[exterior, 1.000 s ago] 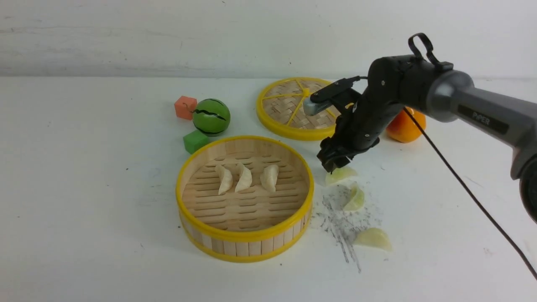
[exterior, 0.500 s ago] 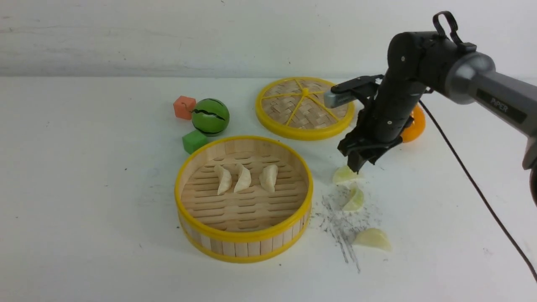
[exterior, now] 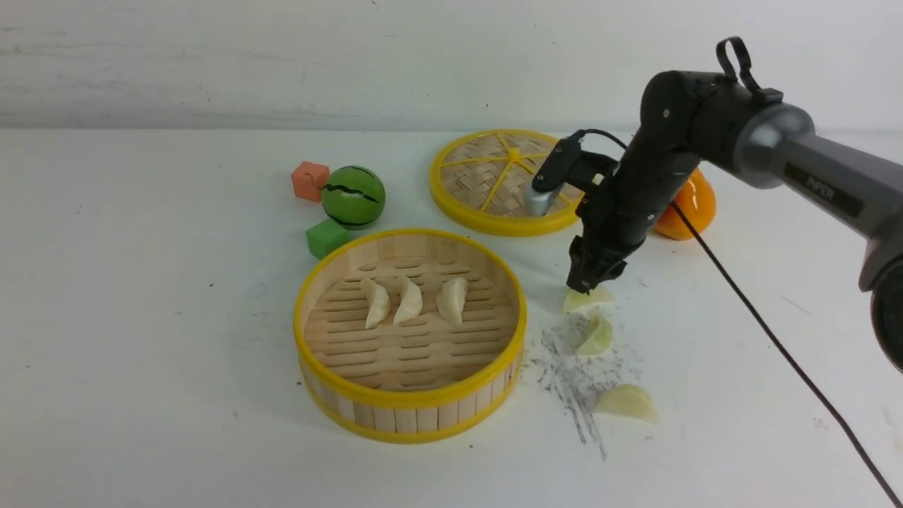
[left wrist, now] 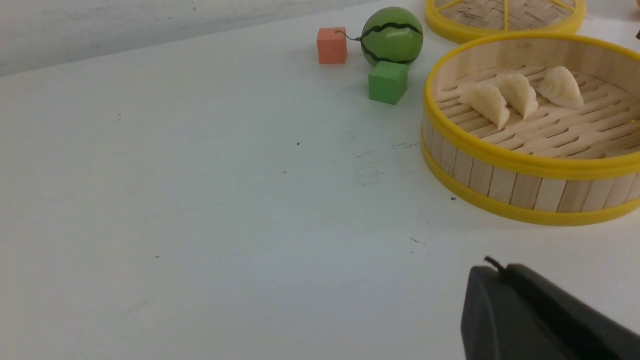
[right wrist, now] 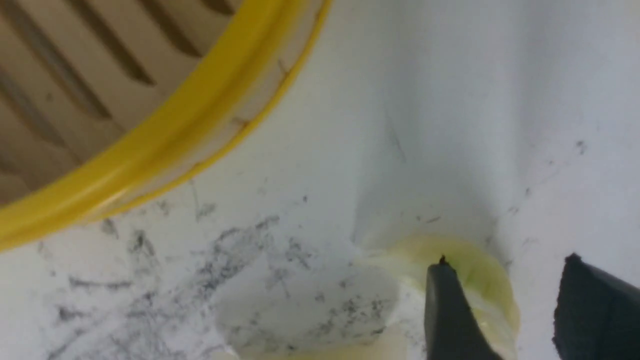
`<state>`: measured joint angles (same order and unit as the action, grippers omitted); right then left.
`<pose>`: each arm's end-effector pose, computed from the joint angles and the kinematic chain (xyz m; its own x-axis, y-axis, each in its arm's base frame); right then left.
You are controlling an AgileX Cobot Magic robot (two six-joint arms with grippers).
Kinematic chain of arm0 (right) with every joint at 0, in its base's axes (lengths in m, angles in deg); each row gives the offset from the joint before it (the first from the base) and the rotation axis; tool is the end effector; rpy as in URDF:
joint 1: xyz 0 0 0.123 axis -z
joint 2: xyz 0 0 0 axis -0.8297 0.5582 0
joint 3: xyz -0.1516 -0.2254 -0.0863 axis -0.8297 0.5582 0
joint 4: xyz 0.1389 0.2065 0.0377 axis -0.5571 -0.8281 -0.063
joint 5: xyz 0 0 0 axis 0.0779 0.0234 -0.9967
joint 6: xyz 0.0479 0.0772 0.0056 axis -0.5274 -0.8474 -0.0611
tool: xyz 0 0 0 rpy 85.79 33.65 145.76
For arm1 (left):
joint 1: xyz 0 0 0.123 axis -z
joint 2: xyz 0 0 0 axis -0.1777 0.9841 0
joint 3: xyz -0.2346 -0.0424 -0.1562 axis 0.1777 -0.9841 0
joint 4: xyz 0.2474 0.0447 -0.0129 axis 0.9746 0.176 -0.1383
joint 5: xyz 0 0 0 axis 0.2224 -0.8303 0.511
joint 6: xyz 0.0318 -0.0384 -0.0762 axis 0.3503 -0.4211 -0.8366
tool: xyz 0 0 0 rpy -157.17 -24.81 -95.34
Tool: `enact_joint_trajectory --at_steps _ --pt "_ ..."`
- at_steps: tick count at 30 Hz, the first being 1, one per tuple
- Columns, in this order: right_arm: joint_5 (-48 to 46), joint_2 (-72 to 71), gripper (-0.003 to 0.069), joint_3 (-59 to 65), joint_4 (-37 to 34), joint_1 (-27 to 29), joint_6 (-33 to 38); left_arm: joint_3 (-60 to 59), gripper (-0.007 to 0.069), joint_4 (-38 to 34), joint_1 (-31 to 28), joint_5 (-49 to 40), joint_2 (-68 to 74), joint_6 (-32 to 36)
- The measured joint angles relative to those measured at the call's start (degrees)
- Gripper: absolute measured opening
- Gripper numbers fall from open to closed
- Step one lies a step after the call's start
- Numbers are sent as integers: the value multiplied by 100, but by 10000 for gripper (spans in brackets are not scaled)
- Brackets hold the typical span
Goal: Put the dumplings into the steamer on the white table.
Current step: 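Reach for and grasp a dumpling lying on the table beside the steamer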
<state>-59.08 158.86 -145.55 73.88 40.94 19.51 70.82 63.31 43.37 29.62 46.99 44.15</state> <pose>0.4811 0.1489 0.1969 -0.4346 -0.8188 -0.3750 -0.8595 0.5015 -0.0990 0.0501 0.0029 0.2547 -0.2531 0.1561 -0.9548 0.2529 0.9633 0.0904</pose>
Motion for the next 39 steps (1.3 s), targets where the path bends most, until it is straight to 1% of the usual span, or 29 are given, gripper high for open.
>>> enact_joint_trajectory --at_steps 1,2,5,11,14,17,22,26,29,33,37,39 --pt "-17 5 274 0 -72 0 306 0 -15 0 0 0 0 0" --pt "-27 28 258 0 -139 0 422 0 -15 0 0 0 0 0" --pt "-51 120 234 -26 -336 0 510 0 -15 5 0 0 0 0" --pt "-28 197 230 -83 -440 0 524 0 -15 5 0 -5 0 0" --pt "-72 197 243 -83 -433 -7 424 0 -15 5 0 -5 0 0" --pt "-114 190 325 -77 -307 -7 97 0 -14 5 0 1 0 0" --pt "-256 108 461 -181 -156 -7 -135 0 -13 5 0 1 0 0" --pt "-381 65 498 -256 -117 -7 -135 0 -13 14 0 1 0 0" --pt "-397 71 500 -256 -43 -7 -135 0 -13 19 0 1 0 0" --pt "-436 94 484 -256 146 -7 -135 0 -13 19 0 1 0 0" --pt "-506 126 454 -256 141 -7 -135 0 -13 19 0 1 0 0" --pt "-485 210 420 -256 125 -7 -135 0 -13 19 0 1 0 0"
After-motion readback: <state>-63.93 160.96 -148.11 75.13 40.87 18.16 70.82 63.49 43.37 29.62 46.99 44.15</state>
